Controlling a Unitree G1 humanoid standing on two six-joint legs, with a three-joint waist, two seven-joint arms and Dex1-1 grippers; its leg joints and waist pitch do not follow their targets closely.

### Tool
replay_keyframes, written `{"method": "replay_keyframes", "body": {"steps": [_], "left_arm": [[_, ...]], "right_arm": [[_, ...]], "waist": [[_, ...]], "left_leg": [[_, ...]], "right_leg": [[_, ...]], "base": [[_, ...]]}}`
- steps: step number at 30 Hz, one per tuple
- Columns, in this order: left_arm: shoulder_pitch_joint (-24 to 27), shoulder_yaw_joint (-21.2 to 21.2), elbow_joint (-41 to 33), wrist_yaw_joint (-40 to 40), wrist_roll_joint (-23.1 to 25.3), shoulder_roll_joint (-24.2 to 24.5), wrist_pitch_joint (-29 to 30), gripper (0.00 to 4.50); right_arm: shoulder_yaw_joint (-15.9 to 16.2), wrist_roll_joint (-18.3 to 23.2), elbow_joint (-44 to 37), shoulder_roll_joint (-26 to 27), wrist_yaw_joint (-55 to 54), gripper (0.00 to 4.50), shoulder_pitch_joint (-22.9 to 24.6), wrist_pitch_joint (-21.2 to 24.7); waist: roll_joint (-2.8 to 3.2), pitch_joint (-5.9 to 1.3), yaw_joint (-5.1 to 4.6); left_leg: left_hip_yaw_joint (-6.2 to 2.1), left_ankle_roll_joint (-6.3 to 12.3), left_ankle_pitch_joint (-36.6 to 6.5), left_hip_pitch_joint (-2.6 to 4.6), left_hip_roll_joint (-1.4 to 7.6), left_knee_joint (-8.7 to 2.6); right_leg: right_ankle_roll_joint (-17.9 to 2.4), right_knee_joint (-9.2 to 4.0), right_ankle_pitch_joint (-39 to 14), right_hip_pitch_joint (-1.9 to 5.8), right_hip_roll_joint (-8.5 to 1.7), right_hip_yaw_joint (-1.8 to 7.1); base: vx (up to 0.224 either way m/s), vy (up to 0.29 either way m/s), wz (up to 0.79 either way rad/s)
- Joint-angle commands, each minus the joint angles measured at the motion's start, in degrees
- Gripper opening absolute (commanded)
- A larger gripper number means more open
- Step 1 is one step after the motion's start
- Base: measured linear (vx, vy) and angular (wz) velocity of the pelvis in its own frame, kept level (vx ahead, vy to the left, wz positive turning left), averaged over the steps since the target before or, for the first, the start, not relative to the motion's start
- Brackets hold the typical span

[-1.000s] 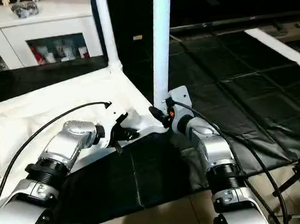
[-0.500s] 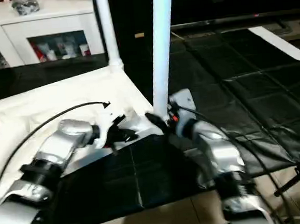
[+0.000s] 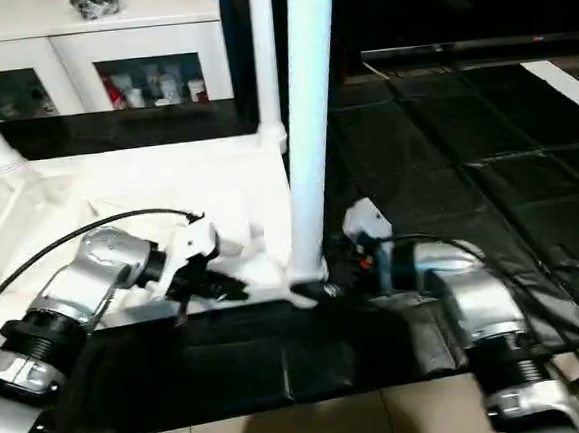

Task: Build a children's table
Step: Rotate leg to tighten

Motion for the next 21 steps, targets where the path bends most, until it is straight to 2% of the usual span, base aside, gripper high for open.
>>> {"method": "replay_keyframes", "body": {"steps": [1,4,6,8,11,21], "left_arm": [[-1.2,-1.4,-1.3,-3.5,-0.9,0.1,-2.3,0.00],[-1.1,-2.2,-1.1,-5.3,-0.5,0.4,-3.5,0.00],[-1.2,-2.7,-0.4,-5.7,0.1,0.6,-4.7,0.00],[-1.2,-2.9,-0.1,-5.6,0.4,0.6,-5.2,0.00],[-1.3,-3.1,0.7,-5.7,0.7,0.7,-6.2,0.00],[-1.1,-3.4,1.3,-5.8,1.0,0.7,-7.4,0.00]], "right_arm": [[0.6,1.0,-1.3,-0.8,2.4,4.43,-0.3,0.2],[1.2,1.2,-0.7,-1.5,4.8,4.05,-0.9,0.4],[1.7,1.4,-0.3,-1.8,6.2,3.96,-1.4,0.7],[1.9,1.5,-0.2,-1.8,6.5,3.70,-1.5,0.7],[2.4,1.3,0.2,-1.7,7.0,3.59,-1.6,0.3],[3.0,1.3,0.5,-1.6,8.4,2.71,-1.5,0.0]], "waist": [[-0.51,-4.34,-0.05],[-0.56,-4.31,-0.03],[-0.78,-4.32,0.08],[-0.69,-4.30,0.25],[-0.73,-4.32,0.39],[-0.77,-4.42,0.56]], "left_leg": [[-0.66,4.18,-10.3,1.02,2.74,-3.72],[-0.70,4.08,-10.2,1.03,2.76,-3.75],[-0.67,4.19,-10.0,0.98,2.79,-3.73],[-0.68,4.02,-10.0,1.09,2.85,-3.75],[-0.68,3.93,-9.7,1.03,2.84,-3.74],[-0.67,4.07,-9.1,1.00,2.80,-3.65]], "right_leg": [[-11.5,-4.24,-12.2,3.39,-4.16,3.55],[-11.4,-4.29,-12.8,3.29,-4.13,3.50],[-11.4,-4.29,-13.2,3.30,-4.18,3.52],[-11.2,-4.34,-13.8,3.16,-4.19,3.51],[-11.2,-4.25,-13.4,3.19,-4.20,3.54],[-11.0,-4.17,-13.1,3.20,-4.16,3.49]], "base": [[0.000,0.000,0.00],[0.000,0.000,0.00],[0.000,0.000,0.00],[0.000,0.000,0.00],[0.000,0.000,0.00],[0.000,0.000,0.00]]}}
